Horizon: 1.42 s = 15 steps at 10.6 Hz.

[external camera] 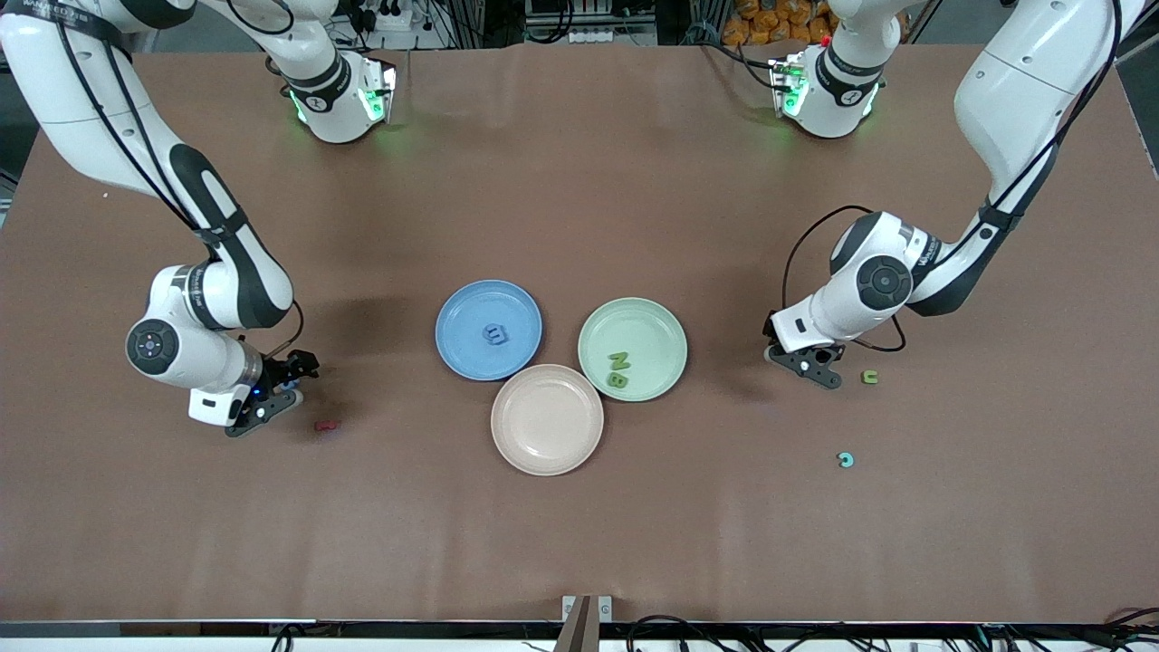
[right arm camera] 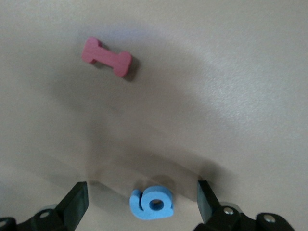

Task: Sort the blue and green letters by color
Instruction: 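Grasp the green p with the left gripper while the right gripper grasps blue g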

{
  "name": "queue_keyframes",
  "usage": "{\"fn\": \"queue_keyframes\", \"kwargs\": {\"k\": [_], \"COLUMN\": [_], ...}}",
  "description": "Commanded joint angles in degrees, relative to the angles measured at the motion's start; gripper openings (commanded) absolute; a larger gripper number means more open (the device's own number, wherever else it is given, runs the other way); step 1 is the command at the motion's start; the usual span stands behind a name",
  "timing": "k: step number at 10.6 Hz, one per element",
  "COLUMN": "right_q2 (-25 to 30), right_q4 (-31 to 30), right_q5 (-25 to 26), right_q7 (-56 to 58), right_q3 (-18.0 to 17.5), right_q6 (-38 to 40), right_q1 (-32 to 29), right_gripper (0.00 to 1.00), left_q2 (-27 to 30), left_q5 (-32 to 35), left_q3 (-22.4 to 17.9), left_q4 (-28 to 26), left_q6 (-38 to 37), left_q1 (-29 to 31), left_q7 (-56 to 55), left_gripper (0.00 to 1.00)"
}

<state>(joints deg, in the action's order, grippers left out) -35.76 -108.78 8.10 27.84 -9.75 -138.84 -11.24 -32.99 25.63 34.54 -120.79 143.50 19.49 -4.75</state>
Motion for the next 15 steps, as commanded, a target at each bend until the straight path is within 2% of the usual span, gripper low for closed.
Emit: {"fn": "queue_keyframes", "kwargs": {"k": [1, 4, 6, 8, 12, 14, 15], "right_q2": [3.2, 4.7, 4.7, 4.6, 4.5, 4.5, 4.5], "right_q4": [-3.6, -4.9, -5.5, -7.3, -7.3, -7.3, -7.4], "right_q5": [0.9, 0.9, 0.9, 0.8, 0.8, 0.8, 0.9], "right_q7": [0.7, 0.6, 0.5, -0.2, -0.2, -0.2, 0.3], "right_q3": [-0.7, -0.7, -0.7, -0.7, -0.7, -0.7, -0.7], "right_q6": [-0.5, -1.0, -2.8, -8.0, -7.2, -7.2, -7.2], "right_q1": [-1.1, -1.5, -1.7, -1.9, -1.9, -1.9, -2.0], "right_gripper": [1.0, 1.0, 1.0, 1.0, 1.0, 1.0, 0.85], "left_q2": [-1.0, -0.9, -0.2, 0.6, -0.1, -2.4, -3.9], "left_q5": [2.1, 2.3, 2.4, 2.2, -0.1, -2.4, -2.4], "left_q3": [-0.4, -0.4, -0.4, 0.0, 0.1, -0.3, -0.3], "left_q4": [1.0, 1.0, 1.1, 4.1, 16.9, 20.9, 22.5], "left_q6": [0.5, 0.5, 0.3, -0.2, -12.4, -12.6, -12.6], "left_q1": [0.0, 0.4, 0.0, -2.8, -15.3, -20.4, -21.2], "left_q7": [-1.8, -1.8, -4.5, -11.8, -29.1, -33.2, -35.4], "left_gripper": [0.46, 0.12, 0.0, 0.0, 0.0, 0.0, 0.0]}}
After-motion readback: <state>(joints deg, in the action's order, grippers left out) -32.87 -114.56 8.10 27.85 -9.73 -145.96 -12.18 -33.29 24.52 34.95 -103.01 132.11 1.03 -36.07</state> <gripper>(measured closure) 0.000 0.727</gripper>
